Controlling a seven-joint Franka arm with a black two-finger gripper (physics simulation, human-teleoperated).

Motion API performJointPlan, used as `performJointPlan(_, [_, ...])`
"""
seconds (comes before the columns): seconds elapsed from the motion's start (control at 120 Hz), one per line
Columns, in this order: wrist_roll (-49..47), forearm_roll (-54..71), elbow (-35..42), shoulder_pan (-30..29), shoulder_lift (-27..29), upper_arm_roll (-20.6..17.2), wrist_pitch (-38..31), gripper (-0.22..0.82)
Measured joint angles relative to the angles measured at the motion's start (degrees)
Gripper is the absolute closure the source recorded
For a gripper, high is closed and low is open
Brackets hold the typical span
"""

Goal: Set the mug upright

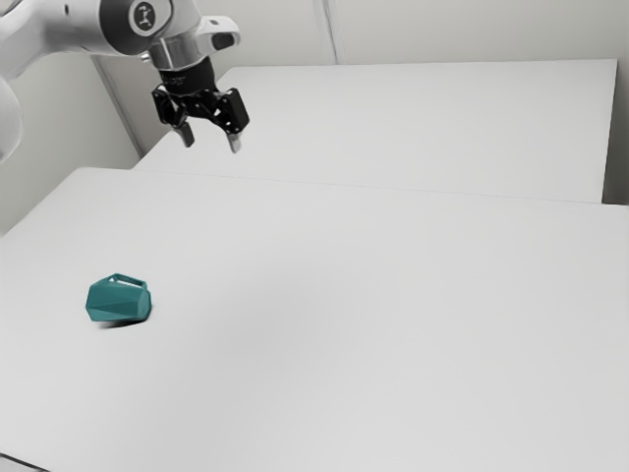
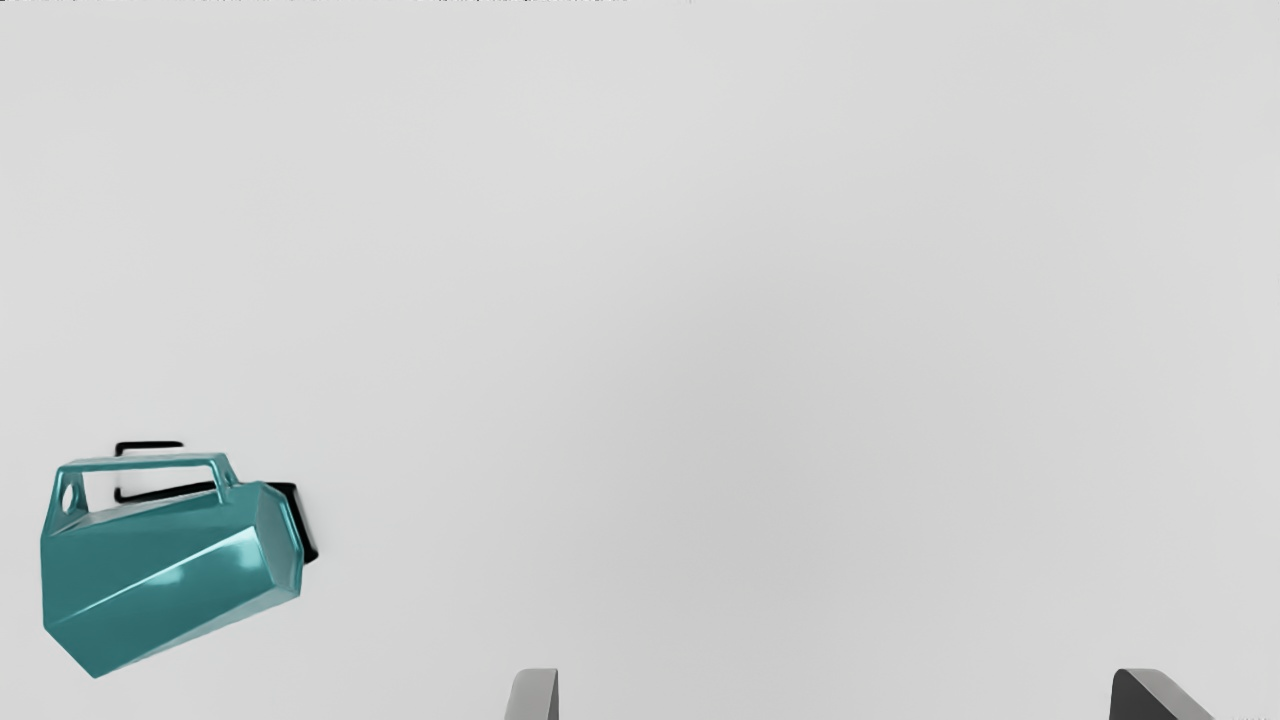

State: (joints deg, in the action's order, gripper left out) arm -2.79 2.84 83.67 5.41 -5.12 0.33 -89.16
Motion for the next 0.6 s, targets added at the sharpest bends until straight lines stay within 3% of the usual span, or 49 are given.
performJointPlan(0.467, [-0.5, 0.8, 1.5, -0.3, 1.6, -1.2, -1.8, 0.00])
performJointPlan(0.6, [-0.8, 1.5, 8.8, -0.4, 6.6, -1.7, -3.0, 0.00])
